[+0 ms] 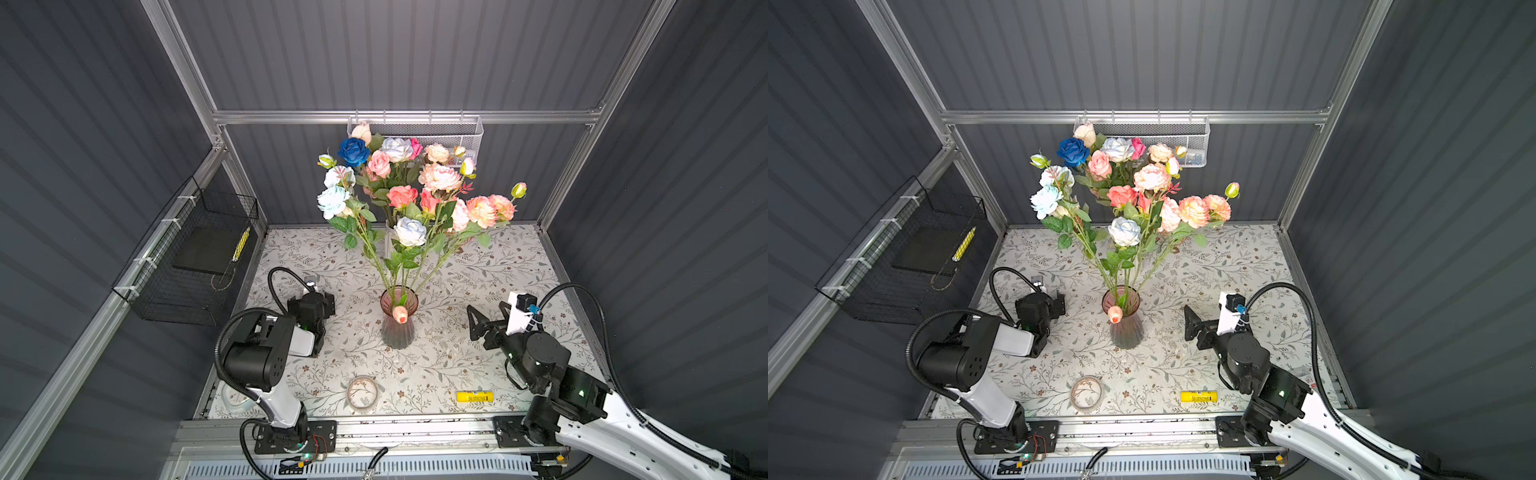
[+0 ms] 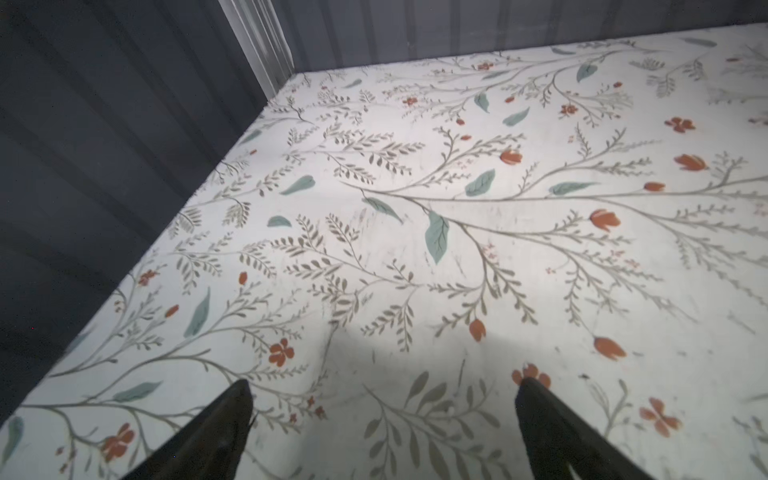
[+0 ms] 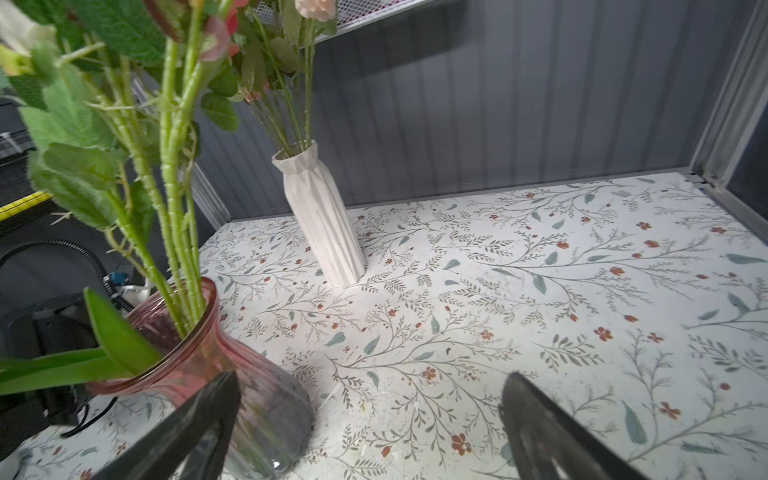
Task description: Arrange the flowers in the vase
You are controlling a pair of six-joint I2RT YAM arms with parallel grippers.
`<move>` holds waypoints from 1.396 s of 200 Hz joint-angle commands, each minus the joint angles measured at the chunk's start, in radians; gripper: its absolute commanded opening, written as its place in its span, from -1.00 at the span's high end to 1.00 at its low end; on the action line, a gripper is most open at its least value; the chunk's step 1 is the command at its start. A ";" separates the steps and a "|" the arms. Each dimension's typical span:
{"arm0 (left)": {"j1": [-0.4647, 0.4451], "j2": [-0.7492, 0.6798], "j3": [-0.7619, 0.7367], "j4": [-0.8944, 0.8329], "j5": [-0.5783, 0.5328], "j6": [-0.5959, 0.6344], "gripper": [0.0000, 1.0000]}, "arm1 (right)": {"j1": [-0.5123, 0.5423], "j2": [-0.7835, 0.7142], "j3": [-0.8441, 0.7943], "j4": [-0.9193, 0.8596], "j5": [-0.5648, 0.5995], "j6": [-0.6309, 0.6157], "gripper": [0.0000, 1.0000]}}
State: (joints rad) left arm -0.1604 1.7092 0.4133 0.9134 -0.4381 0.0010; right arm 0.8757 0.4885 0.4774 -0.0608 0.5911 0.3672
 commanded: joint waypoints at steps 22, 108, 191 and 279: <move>0.062 0.001 0.032 0.035 0.013 -0.055 -0.99 | -0.269 0.130 -0.097 0.291 -0.106 -0.081 -0.98; 0.061 0.007 0.035 0.039 0.013 -0.052 -0.99 | -0.653 0.691 -0.137 0.841 -0.215 -0.466 -0.98; 0.061 0.007 0.035 0.038 0.013 -0.053 -0.99 | -0.826 0.838 -0.116 0.851 -0.362 -0.381 -0.98; 0.061 0.007 0.036 0.038 0.015 -0.053 -0.99 | -0.954 0.961 -0.134 0.981 -0.625 -0.305 -0.98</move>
State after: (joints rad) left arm -0.0975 1.7134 0.4313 0.9363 -0.4248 -0.0376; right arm -0.0761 1.4559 0.3157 0.9039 -0.0002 0.0406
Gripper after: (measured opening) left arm 0.997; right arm 0.989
